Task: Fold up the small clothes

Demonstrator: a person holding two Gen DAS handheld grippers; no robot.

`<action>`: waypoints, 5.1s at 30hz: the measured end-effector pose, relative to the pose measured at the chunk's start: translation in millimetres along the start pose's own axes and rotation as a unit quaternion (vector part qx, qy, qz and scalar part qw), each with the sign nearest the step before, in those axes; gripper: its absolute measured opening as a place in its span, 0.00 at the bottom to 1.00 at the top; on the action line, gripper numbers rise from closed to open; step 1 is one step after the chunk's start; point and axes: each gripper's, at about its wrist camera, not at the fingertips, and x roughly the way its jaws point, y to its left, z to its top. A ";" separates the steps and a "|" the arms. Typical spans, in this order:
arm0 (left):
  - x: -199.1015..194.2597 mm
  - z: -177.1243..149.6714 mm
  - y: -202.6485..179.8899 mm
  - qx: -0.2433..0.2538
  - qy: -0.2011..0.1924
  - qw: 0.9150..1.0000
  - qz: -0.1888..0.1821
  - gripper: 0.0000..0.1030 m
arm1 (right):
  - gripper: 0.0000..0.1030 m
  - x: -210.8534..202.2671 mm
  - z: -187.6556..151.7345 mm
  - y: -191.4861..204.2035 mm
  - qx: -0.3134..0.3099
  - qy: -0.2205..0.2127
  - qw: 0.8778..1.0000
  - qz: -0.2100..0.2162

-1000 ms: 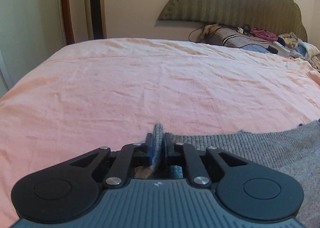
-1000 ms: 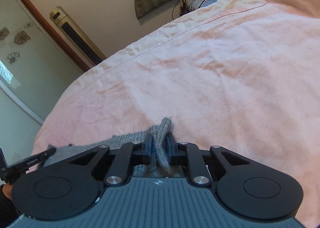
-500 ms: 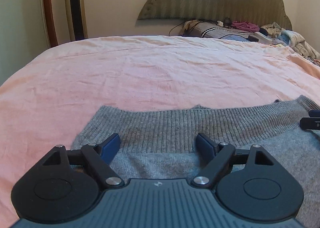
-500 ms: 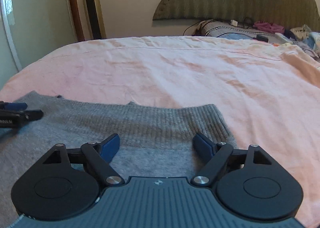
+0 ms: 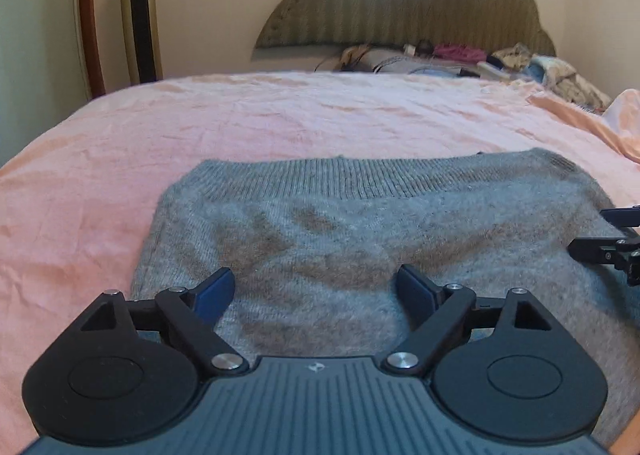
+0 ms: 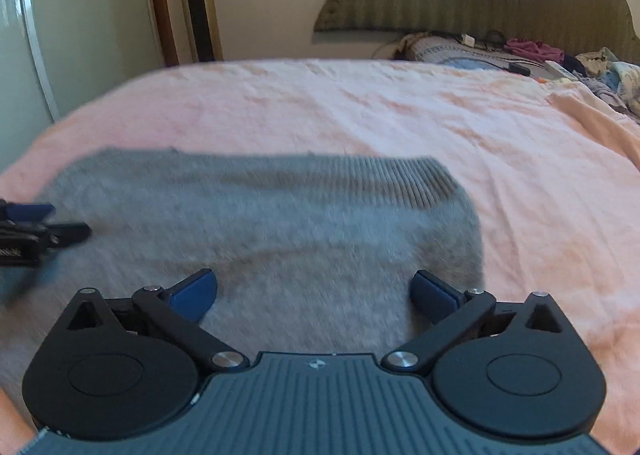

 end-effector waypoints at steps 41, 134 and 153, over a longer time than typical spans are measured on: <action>-31.5 -25.0 -26.0 -0.028 -0.002 1.000 0.003 0.96 | 1.00 -40.3 -21.4 42.7 -0.013 0.022 0.999 -0.036; -22.5 27.4 -9.7 -0.029 -0.012 0.999 0.033 0.77 | 1.00 3.1 52.0 -10.2 0.035 -0.002 0.999 0.004; 35.1 46.6 3.8 -0.033 0.034 0.996 0.081 1.00 | 1.00 54.8 55.5 -12.1 0.015 0.027 0.998 -0.058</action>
